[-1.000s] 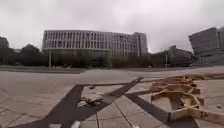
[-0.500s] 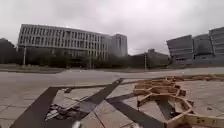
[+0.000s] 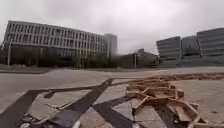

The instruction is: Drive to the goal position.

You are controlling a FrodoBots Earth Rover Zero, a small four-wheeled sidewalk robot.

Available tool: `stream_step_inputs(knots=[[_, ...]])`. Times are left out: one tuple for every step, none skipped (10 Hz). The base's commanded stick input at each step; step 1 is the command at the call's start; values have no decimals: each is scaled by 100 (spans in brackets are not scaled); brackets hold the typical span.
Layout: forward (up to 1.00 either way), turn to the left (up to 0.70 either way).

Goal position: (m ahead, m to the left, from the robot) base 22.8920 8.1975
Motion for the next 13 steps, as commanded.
stream_step_inputs(knots=[[70, 13], [70, 26], [70, 34], [70, 34], [70, 27], [70, 10], [70, 0], [70, 0], [70, 0], [70, 0], [70, 0], [70, 0], [70, 0]])
